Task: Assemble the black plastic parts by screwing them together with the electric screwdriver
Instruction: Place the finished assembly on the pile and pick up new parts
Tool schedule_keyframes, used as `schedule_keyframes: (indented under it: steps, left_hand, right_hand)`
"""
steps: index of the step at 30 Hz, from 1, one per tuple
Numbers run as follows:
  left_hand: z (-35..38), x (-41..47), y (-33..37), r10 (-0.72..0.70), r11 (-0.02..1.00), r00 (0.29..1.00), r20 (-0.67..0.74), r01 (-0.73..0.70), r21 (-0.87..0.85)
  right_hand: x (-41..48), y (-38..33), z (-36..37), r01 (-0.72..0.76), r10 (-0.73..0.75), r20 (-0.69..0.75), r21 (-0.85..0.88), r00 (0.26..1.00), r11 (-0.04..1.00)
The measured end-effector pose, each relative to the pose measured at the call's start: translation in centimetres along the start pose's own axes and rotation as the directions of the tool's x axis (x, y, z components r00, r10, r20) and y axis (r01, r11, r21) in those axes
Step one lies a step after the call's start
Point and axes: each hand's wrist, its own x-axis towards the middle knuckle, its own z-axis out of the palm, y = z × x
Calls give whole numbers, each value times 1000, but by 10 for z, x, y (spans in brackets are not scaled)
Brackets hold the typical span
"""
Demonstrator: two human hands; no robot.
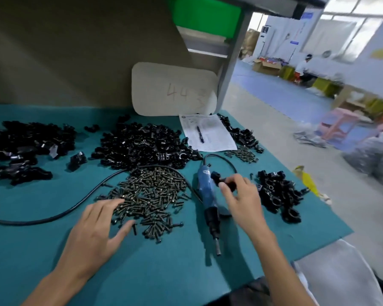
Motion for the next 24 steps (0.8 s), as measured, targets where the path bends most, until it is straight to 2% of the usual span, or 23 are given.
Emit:
schedule_keyframes:
  steps: [4,7,10,13,15,16,18,19,20,21,22,24]
  left_hand:
    - [0,-1,-1,-31,999,1000,-2,31,-18]
    - [0,1,-4,-77,996,997,3,77,-42]
    - [0,4,-6,-189,975,981,-39,183,-124]
    - [-2,9,-11,-399,897,910,-115,361,-257]
    - [-1,16,-17,-553,802,815,-175,462,-379]
    - [-1,21,-20,-638,729,747,-187,507,-460]
    - [-2,40,-25,-795,550,578,-183,563,-617]
    - [-2,52,-27,-841,490,507,-188,568,-661]
    - [-3,64,-30,-860,471,468,-203,573,-671]
    - [-2,76,-34,-856,487,468,-221,583,-650]
    - [-1,86,-41,-833,530,502,-233,603,-597]
    - [1,103,-59,-739,667,635,-227,638,-386]
  right_hand:
    - [10,71,-32,-231,187,-267,-142,945,963]
    - [20,102,-45,-367,292,-340,-180,894,913]
    - [30,116,-52,-430,333,-351,-248,875,868]
    - [37,117,-48,-508,417,-325,-281,849,814]
    - [45,105,-39,-510,440,-296,-226,848,830]
    - [49,91,-34,-469,400,-287,-232,870,852]
    - [59,54,-23,-302,230,-279,-253,932,919]
    - [63,33,-16,-182,117,-245,-262,962,948]
    - [67,10,-8,-68,23,-178,-246,984,967]
    - [72,-11,2,31,-50,-86,-211,995,977]
    - [76,-29,14,113,-112,13,-168,994,979]
    - [88,-62,41,224,-200,194,-111,960,968]
